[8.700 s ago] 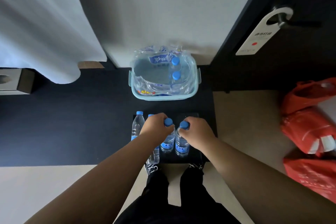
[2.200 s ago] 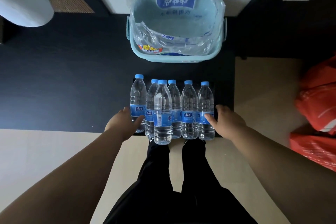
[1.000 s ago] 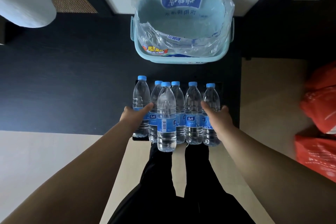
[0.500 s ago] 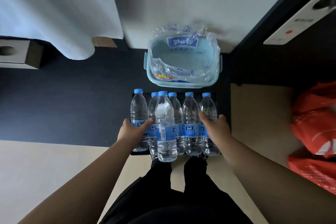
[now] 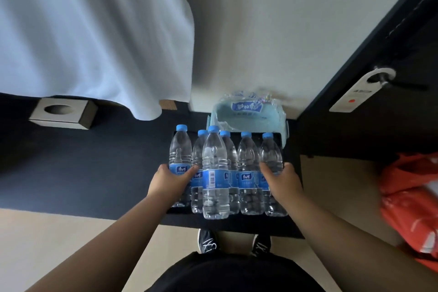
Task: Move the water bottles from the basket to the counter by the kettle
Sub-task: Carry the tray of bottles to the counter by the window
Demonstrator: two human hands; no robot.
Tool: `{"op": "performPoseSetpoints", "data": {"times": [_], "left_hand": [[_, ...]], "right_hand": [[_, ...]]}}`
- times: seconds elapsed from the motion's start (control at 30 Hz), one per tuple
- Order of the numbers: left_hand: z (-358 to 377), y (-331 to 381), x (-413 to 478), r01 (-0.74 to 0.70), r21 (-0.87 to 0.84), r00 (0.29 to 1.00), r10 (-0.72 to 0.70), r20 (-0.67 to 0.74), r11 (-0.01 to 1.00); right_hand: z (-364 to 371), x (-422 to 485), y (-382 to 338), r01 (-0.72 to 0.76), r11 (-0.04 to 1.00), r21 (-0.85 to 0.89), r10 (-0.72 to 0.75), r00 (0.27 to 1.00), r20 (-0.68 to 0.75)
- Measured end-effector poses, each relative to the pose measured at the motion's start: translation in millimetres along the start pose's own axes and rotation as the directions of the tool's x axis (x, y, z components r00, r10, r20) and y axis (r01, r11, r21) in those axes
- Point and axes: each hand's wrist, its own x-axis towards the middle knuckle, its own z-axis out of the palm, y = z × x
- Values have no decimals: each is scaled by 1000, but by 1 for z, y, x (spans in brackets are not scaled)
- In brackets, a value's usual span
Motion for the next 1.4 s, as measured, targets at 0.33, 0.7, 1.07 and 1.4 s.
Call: {"op": "performPoseSetpoints", "data": {"times": [0.33,0.7,1.07,1.4], "left_hand": [[-1,-8,-45,65,-157,983,-90,-157,985],[18,-78,-110,178,-401,940,-277,-202,899],[-3,-170,-159,239,-538,812,-470,-346,808],[-60,-268,-187,238,-687,735,-590,-335,687]], "right_hand": [[-7,7,-28,139,982,-130,-137,990,22],[17,-12,-36,331,890,-315,-278,939,201],[100,-64,-76,546,747,-380,-364,814,453],[209,-136,-124,676,639,-367,-376,691,618]]}}
